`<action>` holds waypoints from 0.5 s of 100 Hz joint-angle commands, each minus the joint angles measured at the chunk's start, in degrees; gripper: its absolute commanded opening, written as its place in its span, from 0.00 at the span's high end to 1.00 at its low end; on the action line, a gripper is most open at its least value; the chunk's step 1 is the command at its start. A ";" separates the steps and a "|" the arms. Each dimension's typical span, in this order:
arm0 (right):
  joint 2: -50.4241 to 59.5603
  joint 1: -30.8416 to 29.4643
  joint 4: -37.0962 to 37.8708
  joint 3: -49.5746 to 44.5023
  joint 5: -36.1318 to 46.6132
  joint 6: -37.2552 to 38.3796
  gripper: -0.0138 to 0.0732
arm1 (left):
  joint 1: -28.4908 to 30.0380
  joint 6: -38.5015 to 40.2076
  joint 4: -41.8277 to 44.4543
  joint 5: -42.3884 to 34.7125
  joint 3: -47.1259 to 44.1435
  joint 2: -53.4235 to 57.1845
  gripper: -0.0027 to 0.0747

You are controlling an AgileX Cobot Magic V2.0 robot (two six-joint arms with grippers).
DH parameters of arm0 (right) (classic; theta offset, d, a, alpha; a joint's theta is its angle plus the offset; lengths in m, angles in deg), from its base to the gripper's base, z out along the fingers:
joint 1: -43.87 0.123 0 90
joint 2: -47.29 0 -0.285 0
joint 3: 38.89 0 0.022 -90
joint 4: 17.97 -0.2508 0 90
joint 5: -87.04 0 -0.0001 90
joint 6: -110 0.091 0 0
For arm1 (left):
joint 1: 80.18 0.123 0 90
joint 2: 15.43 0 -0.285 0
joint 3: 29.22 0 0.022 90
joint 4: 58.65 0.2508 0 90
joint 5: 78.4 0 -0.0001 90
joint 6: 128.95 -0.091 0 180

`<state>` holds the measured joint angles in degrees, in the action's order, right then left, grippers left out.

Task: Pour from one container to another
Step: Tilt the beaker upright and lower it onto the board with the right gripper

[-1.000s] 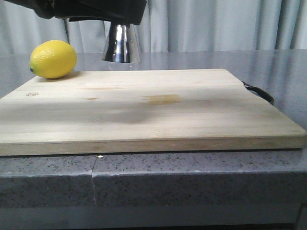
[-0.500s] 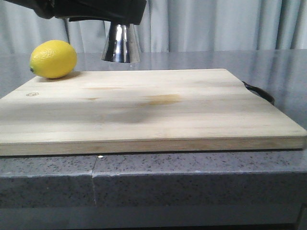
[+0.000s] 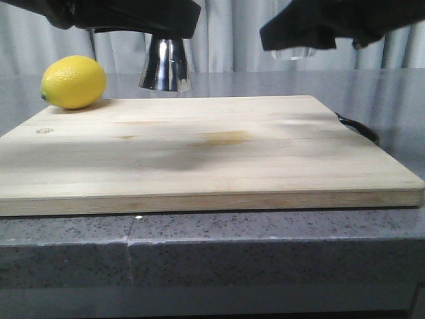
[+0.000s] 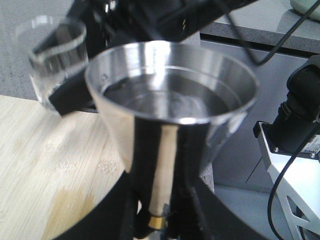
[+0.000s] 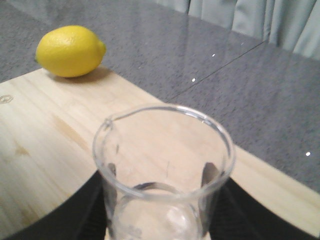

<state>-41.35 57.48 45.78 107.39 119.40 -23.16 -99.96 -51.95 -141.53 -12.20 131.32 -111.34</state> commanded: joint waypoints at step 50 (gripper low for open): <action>-14.12 -3.35 -7.63 5.18 14.13 -15.02 0.66 | -0.33 0.30 -4.26 1.47 1.79 2.48 0.99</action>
<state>-56.32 54.50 40.66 109.42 129.43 -36.46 -99.96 -51.95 -141.41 -12.47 131.32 -111.34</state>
